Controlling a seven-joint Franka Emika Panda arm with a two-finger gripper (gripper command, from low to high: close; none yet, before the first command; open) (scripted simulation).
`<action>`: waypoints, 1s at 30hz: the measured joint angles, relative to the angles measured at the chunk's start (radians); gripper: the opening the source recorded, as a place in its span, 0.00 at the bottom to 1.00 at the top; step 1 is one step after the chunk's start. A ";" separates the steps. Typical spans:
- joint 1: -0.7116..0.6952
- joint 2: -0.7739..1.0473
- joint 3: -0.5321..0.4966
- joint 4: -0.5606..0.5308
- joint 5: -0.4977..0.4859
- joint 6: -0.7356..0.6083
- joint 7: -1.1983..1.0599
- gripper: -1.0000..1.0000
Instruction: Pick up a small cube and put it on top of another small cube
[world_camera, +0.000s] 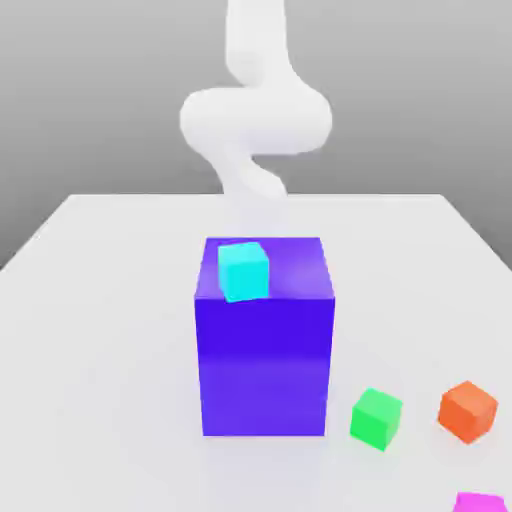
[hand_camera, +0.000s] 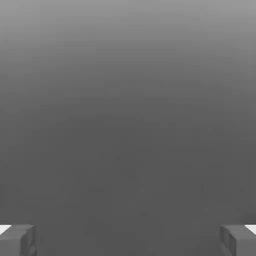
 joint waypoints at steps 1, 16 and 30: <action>0.024 0.039 -0.011 0.006 0.010 0.007 -0.038 0.50; 0.259 0.588 -0.063 0.093 0.161 0.108 -0.575 0.50; 0.363 1.071 0.007 0.165 0.063 0.226 -0.912 0.50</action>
